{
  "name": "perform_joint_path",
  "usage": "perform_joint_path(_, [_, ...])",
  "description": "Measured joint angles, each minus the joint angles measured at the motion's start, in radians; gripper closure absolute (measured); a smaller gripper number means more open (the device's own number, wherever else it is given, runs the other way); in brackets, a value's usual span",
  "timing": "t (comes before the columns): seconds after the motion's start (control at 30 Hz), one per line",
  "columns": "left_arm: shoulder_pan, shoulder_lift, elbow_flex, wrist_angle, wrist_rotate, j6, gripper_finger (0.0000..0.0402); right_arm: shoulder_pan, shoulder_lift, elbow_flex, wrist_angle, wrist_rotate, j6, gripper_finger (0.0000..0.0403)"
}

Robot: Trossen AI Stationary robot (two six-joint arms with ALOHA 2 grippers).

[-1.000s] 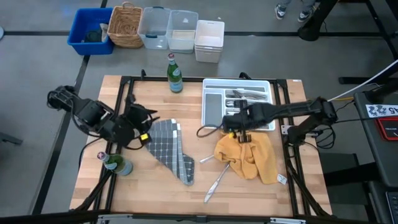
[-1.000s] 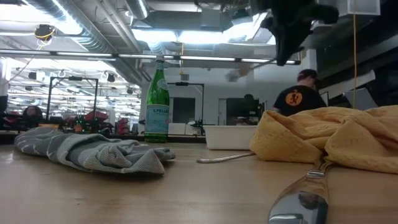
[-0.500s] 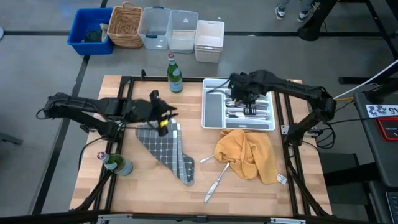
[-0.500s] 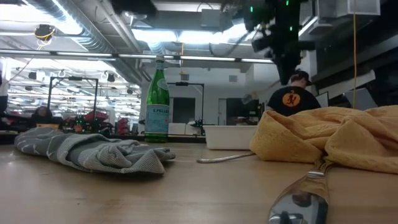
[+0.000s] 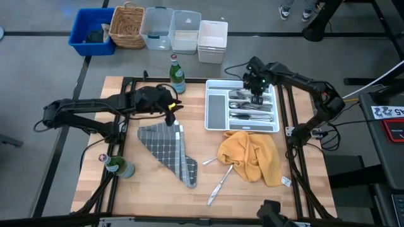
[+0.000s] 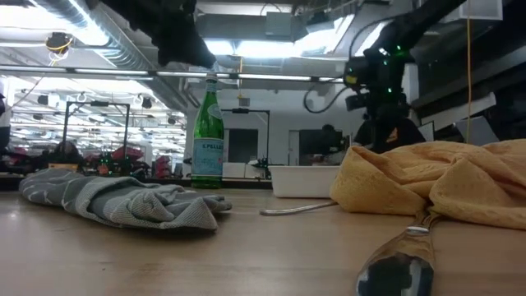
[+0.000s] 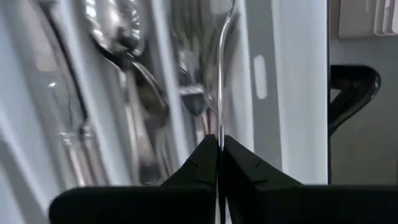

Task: Sort silverware
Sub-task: Put the silver fork into the cutlery tray

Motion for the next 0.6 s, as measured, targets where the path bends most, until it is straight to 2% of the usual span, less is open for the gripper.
perform_joint_path(0.1, [0.018,0.0,-0.035,0.037,0.03,-0.043,0.0306,-0.05,0.0,-0.029,0.038,-0.022,-0.043,0.0386])
perform_joint_path(0.33, [0.019,0.001,-0.126,0.148,0.042,-0.124,0.0306,-0.115,0.0,-0.085,0.069,-0.148,-0.058,0.0386])
perform_joint_path(0.6, [0.028,0.001,-0.289,0.509,0.057,-0.08,0.0306,-0.113,0.009,-0.176,0.205,-0.151,-0.106,0.0386])
